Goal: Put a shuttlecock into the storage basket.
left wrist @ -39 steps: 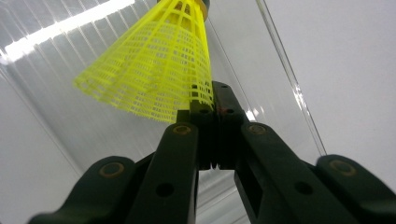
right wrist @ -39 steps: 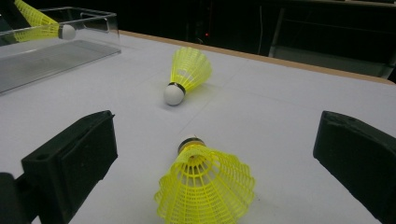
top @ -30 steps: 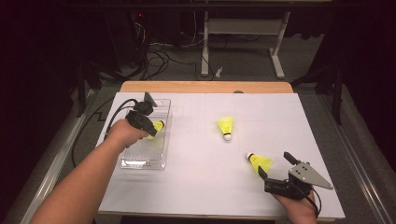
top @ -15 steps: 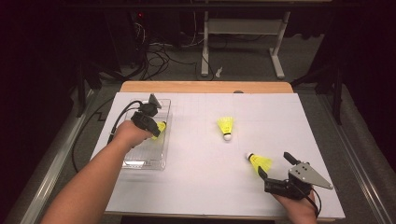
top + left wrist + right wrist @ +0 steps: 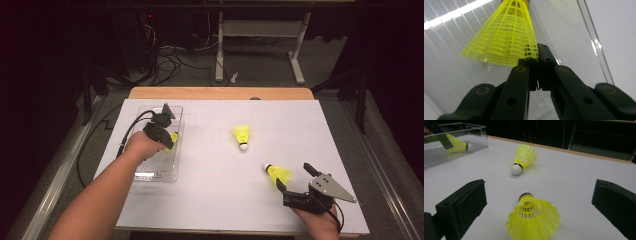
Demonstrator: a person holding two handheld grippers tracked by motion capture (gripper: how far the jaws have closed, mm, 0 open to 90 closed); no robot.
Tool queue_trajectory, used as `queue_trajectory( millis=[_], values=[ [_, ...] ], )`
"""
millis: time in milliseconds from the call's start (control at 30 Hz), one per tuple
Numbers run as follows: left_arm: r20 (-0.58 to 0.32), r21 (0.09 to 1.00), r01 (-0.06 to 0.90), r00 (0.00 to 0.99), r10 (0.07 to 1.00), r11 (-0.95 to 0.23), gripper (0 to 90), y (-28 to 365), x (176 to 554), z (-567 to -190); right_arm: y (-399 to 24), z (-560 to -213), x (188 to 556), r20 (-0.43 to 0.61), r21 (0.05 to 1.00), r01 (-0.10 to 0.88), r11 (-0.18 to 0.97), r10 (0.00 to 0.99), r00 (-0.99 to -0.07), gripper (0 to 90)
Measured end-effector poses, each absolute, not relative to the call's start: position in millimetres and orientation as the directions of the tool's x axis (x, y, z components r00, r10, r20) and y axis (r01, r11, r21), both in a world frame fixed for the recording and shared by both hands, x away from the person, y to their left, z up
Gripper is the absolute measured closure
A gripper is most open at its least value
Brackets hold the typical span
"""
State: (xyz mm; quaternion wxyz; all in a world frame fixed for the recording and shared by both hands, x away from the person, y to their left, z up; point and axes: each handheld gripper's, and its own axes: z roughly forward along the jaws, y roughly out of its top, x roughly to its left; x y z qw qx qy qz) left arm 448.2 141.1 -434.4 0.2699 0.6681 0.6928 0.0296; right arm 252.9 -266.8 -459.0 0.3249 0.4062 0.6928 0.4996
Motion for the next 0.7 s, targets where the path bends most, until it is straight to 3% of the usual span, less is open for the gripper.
queue_trajectory(
  millis=[200, 433, 700],
  values=[
    [-0.338, 0.39, 0.915, 0.039, 0.94, 0.102, 83.5, 143, 446, -436, -266, -459, 253, -0.046, 0.957, 0.236, 0.171, 0.887, -0.459, 0.4],
    [-0.333, 0.392, 0.915, 0.043, 0.942, 0.097, 68.4, 145, 443, -431, -266, -459, 253, -0.047, 0.956, 0.238, 0.174, 0.887, -0.46, 0.4],
    [-0.341, 0.376, 0.922, 0.048, 0.939, 0.089, 57.5, 152, 433, -420, -265, -459, 253, -0.049, 0.955, 0.239, 0.177, 0.886, -0.461, 0.3]
  ],
)
